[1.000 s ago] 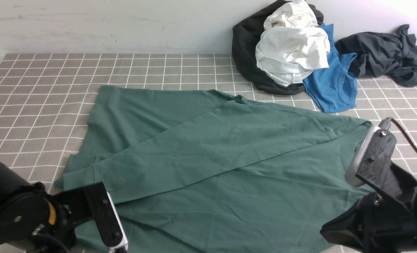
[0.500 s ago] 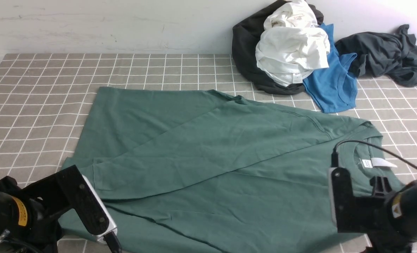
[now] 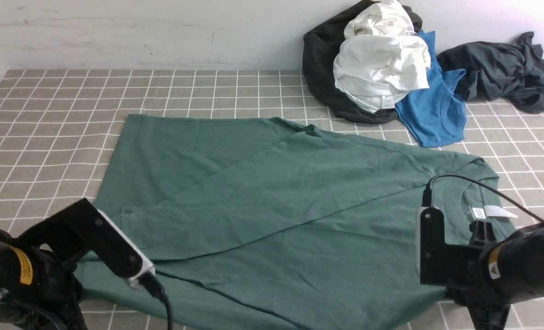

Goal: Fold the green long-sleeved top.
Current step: Use both arms simultaneously to clamp the lower edge of the clothing fabric, then use both arms to drag the lower edge of the fabric forward and fold it over the upper edge

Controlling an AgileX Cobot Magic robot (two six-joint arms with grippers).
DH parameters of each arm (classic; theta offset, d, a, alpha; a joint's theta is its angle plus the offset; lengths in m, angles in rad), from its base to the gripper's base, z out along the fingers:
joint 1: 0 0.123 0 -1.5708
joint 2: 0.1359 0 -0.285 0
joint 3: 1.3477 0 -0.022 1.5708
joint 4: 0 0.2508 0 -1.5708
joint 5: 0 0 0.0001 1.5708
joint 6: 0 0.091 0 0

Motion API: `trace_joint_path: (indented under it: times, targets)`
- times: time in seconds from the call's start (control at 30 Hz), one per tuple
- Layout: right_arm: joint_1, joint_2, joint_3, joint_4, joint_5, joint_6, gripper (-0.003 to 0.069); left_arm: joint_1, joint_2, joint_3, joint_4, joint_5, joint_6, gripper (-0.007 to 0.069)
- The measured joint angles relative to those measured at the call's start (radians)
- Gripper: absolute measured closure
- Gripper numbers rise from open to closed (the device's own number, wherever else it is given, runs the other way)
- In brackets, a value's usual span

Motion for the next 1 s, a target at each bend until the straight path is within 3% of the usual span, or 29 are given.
trace_joint_path:
  times: [0.1, 0.27, 0.43, 0.5, 0.67, 0.87, 1.0]
  targets:
    - [0.000, 0.000, -0.080, -0.001, 0.091, 0.161, 0.0662, 0.005, 0.017, -0.105, 0.023, 0.052, -0.137, 0.0629]
    - [-0.019, 0.023, -0.256, -0.007, 0.182, 0.277, 0.0662, 0.074, 0.148, -0.286, 0.037, 0.044, -0.188, 0.0628]
    - [-0.083, 0.149, -0.489, 0.023, 0.186, 0.298, 0.0662, 0.167, 0.412, -0.520, 0.039, -0.040, -0.190, 0.0624]
    - [-0.116, 0.274, -0.634, 0.043, 0.197, 0.301, 0.0662, 0.199, 0.594, -0.702, 0.044, -0.050, -0.190, 0.0622]
    - [-0.141, 0.454, -0.843, 0.045, 0.237, 0.301, 0.0662, 0.212, 0.861, -1.006, 0.048, -0.031, -0.191, 0.0622]
    - [-0.158, 0.659, -1.082, 0.038, 0.247, 0.302, 0.0661, 0.213, 1.218, -1.443, 0.054, 0.078, -0.191, 0.0622]
    - [-0.177, 0.714, -1.157, 0.116, 0.246, 0.335, 0.0597, 0.221, 1.416, -1.731, 0.057, 0.241, -0.191, 0.0572]
